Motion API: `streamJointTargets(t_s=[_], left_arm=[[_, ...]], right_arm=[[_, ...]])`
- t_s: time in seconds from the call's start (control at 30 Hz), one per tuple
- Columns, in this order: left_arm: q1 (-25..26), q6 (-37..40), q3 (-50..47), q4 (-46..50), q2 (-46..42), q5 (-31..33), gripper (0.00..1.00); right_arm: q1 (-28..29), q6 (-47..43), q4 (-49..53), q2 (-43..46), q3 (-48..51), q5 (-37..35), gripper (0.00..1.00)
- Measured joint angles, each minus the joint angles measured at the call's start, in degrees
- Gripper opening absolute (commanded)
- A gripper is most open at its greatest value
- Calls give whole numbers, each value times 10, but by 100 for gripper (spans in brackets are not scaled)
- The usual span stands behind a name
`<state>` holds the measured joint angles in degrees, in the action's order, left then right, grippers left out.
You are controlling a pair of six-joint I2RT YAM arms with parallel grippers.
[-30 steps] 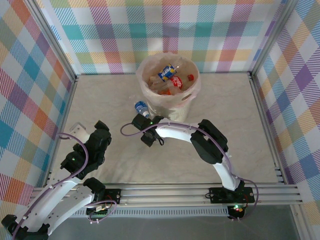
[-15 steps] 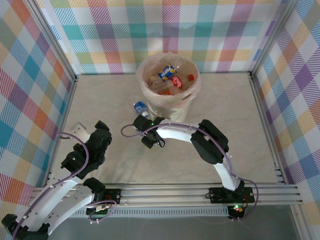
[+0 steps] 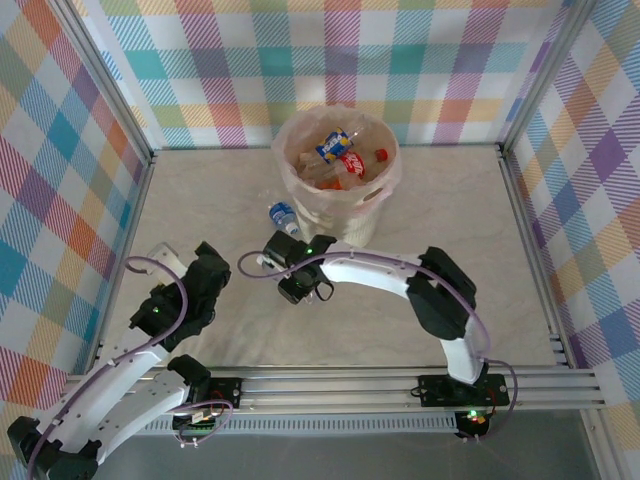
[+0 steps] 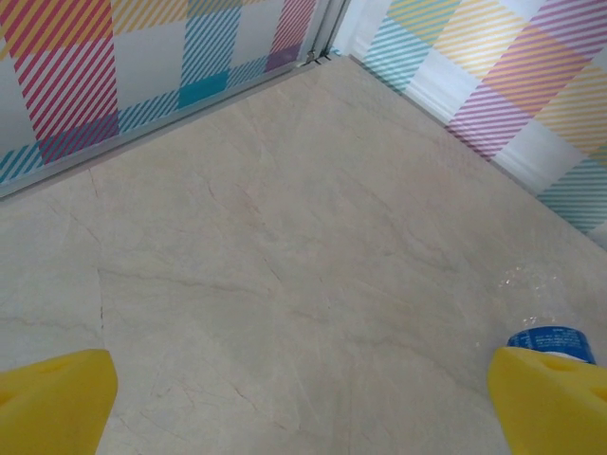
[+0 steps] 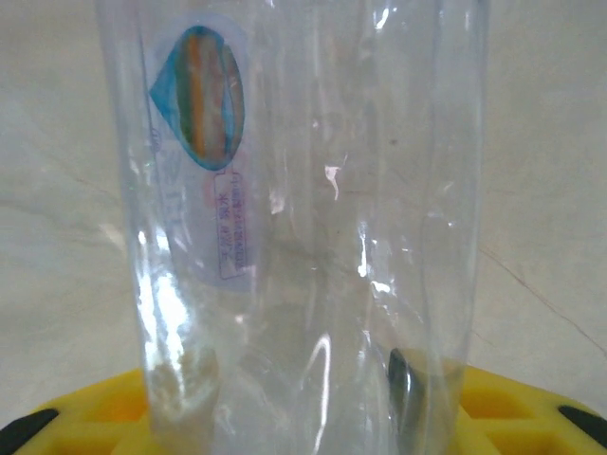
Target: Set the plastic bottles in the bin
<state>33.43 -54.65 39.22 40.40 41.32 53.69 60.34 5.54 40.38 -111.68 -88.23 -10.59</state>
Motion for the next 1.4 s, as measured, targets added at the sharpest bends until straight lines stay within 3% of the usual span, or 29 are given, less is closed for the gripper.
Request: streamJointTargets(t_s=[0.27, 0.6, 0.83, 1.07, 1.4], left_arm=[[-1, -1, 17, 2, 36, 0, 100], [-2, -2, 25, 1, 43, 4, 100], [-3, 4, 38, -1, 64, 3, 100], [-8, 23, 55, -5, 98, -7, 100], [-16, 68, 97, -30, 161, -21, 100]], right_arm=[[0, 35, 11, 167, 5, 8, 40], [-9, 87, 44, 264, -59, -20, 36], [-104, 146, 37, 319, -101, -26, 36], [-252, 231, 29, 291, -149, 11, 36], [-303, 333, 6, 168, -209, 41, 41]])
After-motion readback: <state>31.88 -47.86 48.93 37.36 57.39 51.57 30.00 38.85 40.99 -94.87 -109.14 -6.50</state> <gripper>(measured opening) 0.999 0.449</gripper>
